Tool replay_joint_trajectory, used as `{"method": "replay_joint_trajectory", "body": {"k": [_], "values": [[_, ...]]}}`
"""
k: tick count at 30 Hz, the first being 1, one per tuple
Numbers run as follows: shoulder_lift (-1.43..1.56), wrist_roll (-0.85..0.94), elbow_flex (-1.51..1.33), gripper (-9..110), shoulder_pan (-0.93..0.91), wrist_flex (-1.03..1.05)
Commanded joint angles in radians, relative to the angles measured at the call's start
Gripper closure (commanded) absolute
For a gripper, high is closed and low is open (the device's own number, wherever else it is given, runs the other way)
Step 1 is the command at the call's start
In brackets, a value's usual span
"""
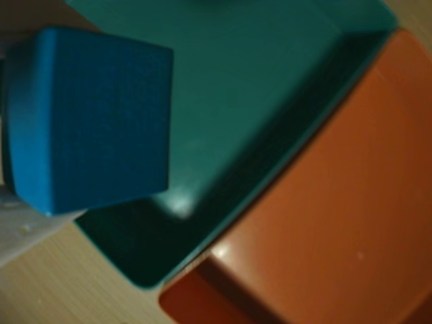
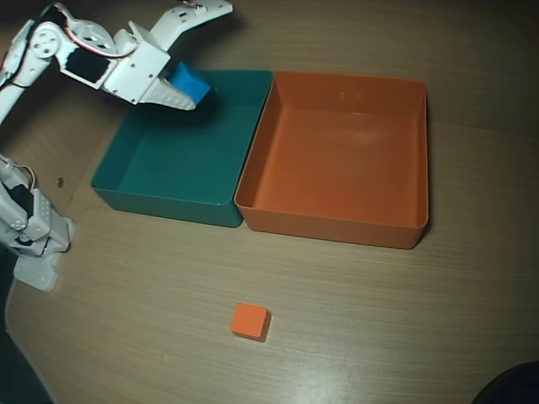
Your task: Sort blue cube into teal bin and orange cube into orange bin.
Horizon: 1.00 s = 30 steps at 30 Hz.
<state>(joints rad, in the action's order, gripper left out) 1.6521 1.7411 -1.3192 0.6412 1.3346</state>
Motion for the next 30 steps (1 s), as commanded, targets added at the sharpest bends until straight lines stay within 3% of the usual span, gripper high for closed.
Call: {"method": "replay_joint_trajectory", "body": {"k": [1, 8, 26, 30], "values": [[0.064, -0.014, -0.063, 107, 0.046, -0.015], [0.031, -0.015, -0.150, 107, 0.071, -0.018], [-0.288, -0.017, 0.063, 107, 0.067, -0.017], [-0.291, -0.018, 0.067, 99, 0.055, -0.017]]}}
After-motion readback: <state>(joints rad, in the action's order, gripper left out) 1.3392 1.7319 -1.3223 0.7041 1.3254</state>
